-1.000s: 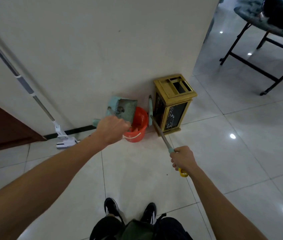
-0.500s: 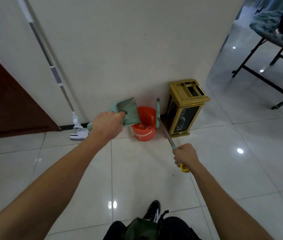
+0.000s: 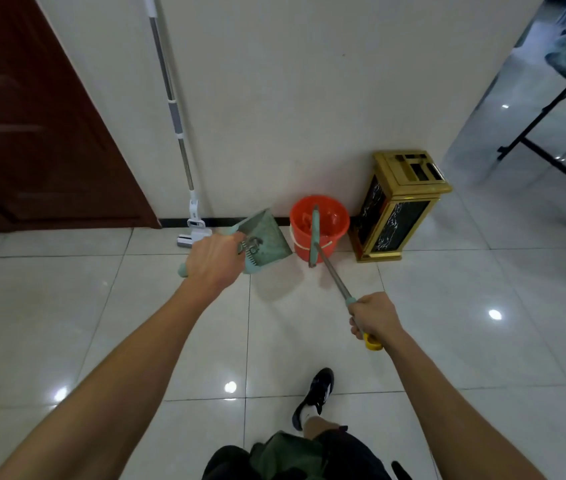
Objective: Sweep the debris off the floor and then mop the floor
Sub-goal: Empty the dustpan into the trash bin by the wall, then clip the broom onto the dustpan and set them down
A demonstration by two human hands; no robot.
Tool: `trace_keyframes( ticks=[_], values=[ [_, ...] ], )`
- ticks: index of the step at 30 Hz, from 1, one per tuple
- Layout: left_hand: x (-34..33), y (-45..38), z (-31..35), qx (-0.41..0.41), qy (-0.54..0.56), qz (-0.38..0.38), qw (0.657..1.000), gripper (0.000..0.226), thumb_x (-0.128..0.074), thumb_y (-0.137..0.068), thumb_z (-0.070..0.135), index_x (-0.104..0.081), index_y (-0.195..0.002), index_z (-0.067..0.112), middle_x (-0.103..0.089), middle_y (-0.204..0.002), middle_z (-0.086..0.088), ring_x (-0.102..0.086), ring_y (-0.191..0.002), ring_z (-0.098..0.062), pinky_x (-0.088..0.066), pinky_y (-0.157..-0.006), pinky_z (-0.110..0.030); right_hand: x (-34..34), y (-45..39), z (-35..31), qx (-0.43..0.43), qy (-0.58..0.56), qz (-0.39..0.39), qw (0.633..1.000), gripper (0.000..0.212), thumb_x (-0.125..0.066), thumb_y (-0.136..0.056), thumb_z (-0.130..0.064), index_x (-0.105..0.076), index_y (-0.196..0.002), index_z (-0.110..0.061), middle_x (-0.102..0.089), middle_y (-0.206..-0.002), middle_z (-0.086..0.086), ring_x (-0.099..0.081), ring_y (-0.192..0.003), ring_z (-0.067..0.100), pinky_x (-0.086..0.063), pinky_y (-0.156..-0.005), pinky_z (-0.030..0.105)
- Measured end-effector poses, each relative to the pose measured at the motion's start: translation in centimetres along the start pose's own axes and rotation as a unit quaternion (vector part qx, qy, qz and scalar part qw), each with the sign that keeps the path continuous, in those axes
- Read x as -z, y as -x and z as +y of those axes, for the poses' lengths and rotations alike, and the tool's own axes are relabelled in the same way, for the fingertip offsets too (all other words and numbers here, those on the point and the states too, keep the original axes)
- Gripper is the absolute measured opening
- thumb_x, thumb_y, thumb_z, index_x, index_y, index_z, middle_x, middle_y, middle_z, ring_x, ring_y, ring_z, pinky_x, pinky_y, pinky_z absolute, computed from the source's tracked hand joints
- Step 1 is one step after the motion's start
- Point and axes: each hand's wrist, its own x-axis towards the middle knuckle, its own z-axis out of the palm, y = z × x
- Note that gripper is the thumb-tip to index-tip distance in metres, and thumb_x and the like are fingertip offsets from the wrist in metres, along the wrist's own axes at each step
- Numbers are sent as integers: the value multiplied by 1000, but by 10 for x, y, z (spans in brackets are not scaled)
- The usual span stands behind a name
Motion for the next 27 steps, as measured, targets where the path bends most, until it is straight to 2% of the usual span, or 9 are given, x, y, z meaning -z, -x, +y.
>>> trace_keyframes(
  ticks=[5,9,15,20,23,27],
  values=[
    [-24,31,-15,28,7,-37,999,25,-50,-91,28,-64,-111,29,-70,-91,-7,-66,-80,-33,-50,-69,-37,-20,16,2,0,36,-24,999,16,-62,-87,1,-59,-71,2,-58,-57,17,-56,-38,26,-50,-46,29],
    [-48,53,-26,45,12,-65,997,24,-51,-92,29,-64,-112,28,-69,-85,-4,-65,-71,-28,-55,-65,-36,-35,16,-2,9,77,-46,996,16,-61,-88,-1,-60,-71,2,-59,-59,19,-59,-39,25,-51,-43,29],
    [-81,62,-27,74,27,-86,993,24,-50,-94,29,-65,-112,26,-69,-82,-7,-65,-71,-31,-47,-61,-34,-57,-7,-14,5,117,-91,989,15,-61,-88,-6,-65,-82,8,-64,-62,20,-63,-40,23,-55,-46,31],
    [-111,46,-16,92,38,-130,987,25,-48,-98,31,-63,-117,25,-69,-84,-6,-64,-70,-27,-47,-63,-33,-66,-45,-32,-10,142,-125,982,13,-60,-83,-6,-60,-74,4,-64,-60,21,-65,-43,28,-55,-48,35],
    [-129,28,-4,100,39,-157,982,25,-47,-99,31,-62,-118,25,-68,-84,-6,-61,-68,-27,-49,-64,-33,-68,-73,-46,-23,161,-155,974,17,-57,-81,-5,-64,-83,9,-68,-69,26,-66,-44,28,-56,-49,35],
    [-154,5,14,110,45,-183,976,26,-45,-101,35,-60,-120,26,-70,-85,-7,-66,-73,-29,-53,-69,-36,-70,-112,-69,-41,176,-191,965,24,-56,-85,-7,-65,-96,12,-69,-79,27,-67,-46,27,-52,-42,27]
  ],
)
